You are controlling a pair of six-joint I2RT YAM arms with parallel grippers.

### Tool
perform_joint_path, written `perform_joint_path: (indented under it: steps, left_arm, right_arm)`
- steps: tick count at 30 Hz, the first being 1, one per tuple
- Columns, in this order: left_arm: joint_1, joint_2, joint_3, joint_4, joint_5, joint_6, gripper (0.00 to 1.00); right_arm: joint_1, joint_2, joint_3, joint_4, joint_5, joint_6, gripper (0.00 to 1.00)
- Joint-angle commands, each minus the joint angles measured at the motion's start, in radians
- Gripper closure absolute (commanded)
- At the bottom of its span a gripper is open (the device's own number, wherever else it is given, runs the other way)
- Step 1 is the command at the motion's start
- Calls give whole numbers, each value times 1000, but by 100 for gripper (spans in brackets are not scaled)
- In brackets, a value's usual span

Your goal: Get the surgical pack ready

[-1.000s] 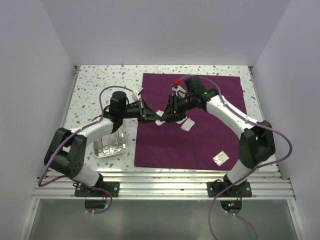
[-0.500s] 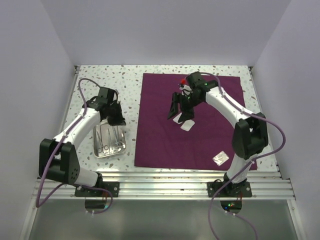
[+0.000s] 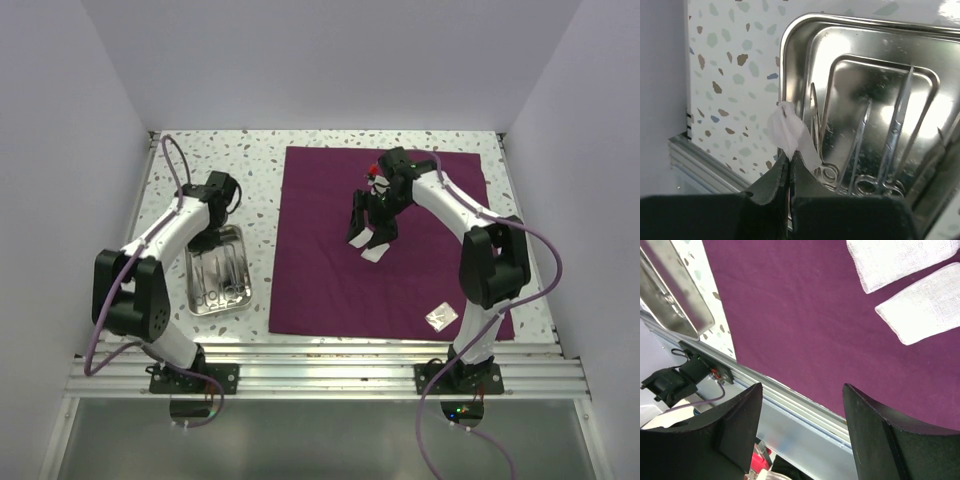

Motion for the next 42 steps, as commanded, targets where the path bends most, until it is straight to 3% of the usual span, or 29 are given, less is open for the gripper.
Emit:
perform_joint_path:
  steps: [1,16,28,42]
  left_arm:
    - [-15,129,62,-63,-178,-18,100]
    - [-72,360,154,8,-72,85,100]
    - [-83,370,166,-88,-289,-3,100]
    - [-86,479,163,-8,-213,51,100]
  right_arm:
    - [-9,5,15,-29,19,-30,31]
    - [-47,-14,-60,10,19,-27,31]
    - [-52,-8,-79,32,6,-17,31]
    - [-58,-53,-116,23,10,-30,31]
